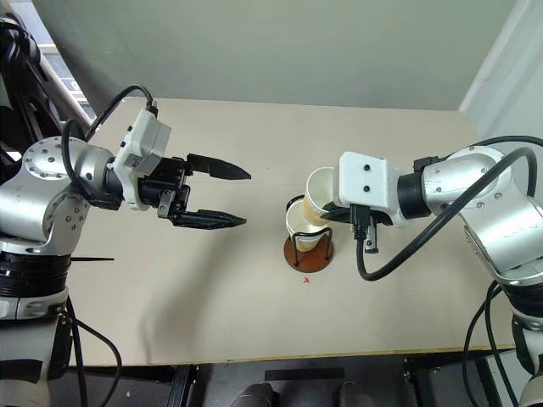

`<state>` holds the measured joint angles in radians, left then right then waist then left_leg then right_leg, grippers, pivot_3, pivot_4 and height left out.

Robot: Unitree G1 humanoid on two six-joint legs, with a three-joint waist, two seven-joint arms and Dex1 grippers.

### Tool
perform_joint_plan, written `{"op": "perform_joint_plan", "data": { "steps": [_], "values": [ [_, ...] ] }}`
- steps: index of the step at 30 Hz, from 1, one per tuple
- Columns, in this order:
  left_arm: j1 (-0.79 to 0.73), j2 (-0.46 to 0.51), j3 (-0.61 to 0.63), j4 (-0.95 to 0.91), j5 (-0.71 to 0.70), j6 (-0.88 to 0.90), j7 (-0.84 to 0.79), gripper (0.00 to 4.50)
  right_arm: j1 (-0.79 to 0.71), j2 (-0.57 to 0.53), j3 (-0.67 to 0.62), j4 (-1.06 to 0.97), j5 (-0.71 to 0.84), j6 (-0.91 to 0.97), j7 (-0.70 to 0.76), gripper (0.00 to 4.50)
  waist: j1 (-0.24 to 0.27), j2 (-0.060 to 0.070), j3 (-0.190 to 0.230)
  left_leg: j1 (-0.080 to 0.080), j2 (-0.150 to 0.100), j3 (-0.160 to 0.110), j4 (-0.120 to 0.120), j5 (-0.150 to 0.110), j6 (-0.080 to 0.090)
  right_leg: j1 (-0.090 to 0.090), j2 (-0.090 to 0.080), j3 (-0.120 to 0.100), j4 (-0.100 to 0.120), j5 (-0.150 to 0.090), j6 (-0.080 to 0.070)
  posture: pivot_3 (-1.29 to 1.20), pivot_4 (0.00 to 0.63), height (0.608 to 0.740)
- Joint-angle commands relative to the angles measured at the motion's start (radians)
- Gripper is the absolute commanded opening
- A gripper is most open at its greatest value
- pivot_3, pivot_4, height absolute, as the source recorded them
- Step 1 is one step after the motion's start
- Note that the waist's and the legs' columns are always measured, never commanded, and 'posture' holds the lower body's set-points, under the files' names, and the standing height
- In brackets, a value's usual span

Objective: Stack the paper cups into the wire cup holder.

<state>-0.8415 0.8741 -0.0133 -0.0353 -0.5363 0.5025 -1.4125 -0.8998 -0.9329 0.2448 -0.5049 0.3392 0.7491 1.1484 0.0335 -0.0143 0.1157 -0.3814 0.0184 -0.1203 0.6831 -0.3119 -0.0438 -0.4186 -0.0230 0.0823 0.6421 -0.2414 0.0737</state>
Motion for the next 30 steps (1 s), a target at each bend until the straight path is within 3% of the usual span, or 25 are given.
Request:
{"op": "perform_joint_plan", "data": {
  "steps": [1, 30],
  "values": [
    [-0.024, 0.000, 0.014, -0.005, -0.002, -0.013, -0.003, 4.11, -0.026, 0.003, -0.034, -0.033, 0.021, 0.012, -0.002, 0.04, 0.000, 0.000, 0.000, 0.000, 0.000, 0.000, 0.000, 0.000, 0.000, 0.000, 0.000, 0.000, 0.000, 0.000, 0.000, 0.00, 0.150, 0.740],
    [-0.023, -0.009, 0.013, -0.009, -0.002, -0.009, 0.001, 4.11, -0.115, 0.040, -0.053, 0.007, 0.046, 0.038, -0.022, 0.04, -0.001, 0.000, 0.000, 0.000, 0.000, 0.000, -0.001, 0.000, 0.000, 0.000, 0.000, 0.000, 0.000, 0.000, 0.000, 0.00, 0.150, 0.740]
  ]
}}
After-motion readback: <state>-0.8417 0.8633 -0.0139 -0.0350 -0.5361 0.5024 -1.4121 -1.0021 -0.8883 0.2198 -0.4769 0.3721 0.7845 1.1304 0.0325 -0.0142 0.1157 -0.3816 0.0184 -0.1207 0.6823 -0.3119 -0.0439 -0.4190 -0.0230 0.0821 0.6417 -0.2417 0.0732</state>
